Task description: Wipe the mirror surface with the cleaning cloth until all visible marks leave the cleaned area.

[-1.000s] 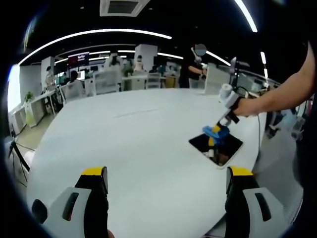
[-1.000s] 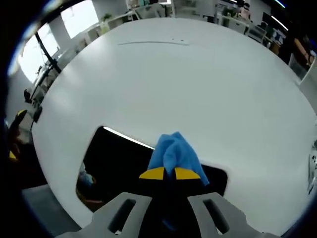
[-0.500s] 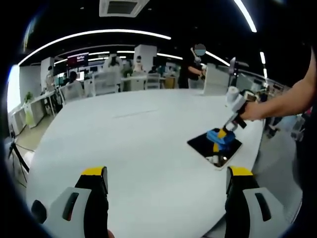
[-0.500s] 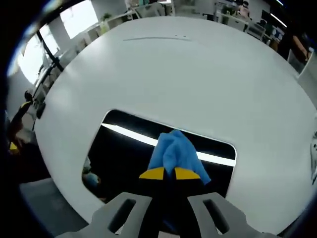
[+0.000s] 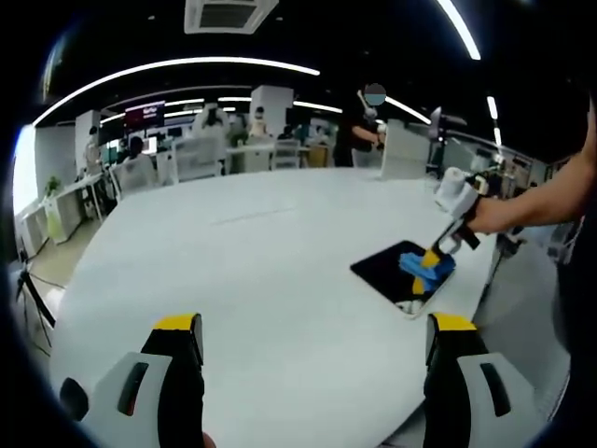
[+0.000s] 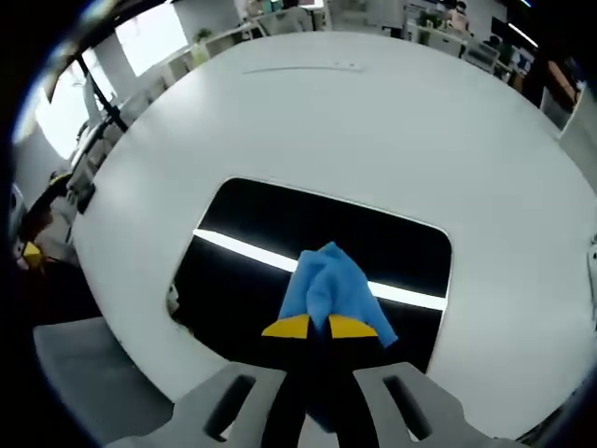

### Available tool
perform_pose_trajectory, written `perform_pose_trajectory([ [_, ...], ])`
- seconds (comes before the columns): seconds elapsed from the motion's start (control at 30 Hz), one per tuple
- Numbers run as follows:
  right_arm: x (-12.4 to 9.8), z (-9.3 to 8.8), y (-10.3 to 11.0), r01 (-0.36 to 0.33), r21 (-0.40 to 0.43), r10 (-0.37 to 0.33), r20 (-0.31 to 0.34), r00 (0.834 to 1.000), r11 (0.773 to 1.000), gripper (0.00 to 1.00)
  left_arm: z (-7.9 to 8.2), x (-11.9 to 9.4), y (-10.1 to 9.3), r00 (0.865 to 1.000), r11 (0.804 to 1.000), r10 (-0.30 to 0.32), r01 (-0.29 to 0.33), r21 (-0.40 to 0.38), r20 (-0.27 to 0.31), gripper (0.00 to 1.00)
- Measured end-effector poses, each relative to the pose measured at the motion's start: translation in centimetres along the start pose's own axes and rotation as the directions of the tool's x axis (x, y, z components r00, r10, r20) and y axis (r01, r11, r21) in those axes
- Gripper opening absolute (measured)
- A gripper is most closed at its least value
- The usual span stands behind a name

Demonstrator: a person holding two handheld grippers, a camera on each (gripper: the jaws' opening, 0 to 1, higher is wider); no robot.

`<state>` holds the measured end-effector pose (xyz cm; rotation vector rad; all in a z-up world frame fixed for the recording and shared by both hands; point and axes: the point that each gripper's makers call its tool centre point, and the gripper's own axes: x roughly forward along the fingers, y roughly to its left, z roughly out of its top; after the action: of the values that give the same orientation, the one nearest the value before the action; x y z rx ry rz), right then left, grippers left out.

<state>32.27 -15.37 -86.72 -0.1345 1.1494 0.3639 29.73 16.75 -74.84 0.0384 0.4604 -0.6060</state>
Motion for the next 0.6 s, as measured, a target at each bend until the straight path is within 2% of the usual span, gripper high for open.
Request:
perform_pose_trajectory([
  [0.2, -0.5, -1.0, 0.5, -0.006, 0.006, 0.006, -0.007, 1.0, 1.0, 0.0, -0.2, 0.1, 0.0, 1.0, 1.0, 0.003, -0.003, -0.006, 0.004, 1.0],
  [0.43, -0.8, -1.9, 1.2, -0.014, 0.02, 0.014, -0.012, 1.0, 1.0, 0.0, 0.5, 0.4, 0.2, 1.0, 1.0, 0.006, -0.006, -0.01, 0.027, 0.99],
  [0.6, -1.0, -2.6, 1.6, -0.018, 0.047, 0.018, -0.009, 1.0, 0.999, 0.0, 0.1, 0.5, 0.3, 1.0, 1.0, 0.008, -0.008, -0.015, 0.02, 0.99],
])
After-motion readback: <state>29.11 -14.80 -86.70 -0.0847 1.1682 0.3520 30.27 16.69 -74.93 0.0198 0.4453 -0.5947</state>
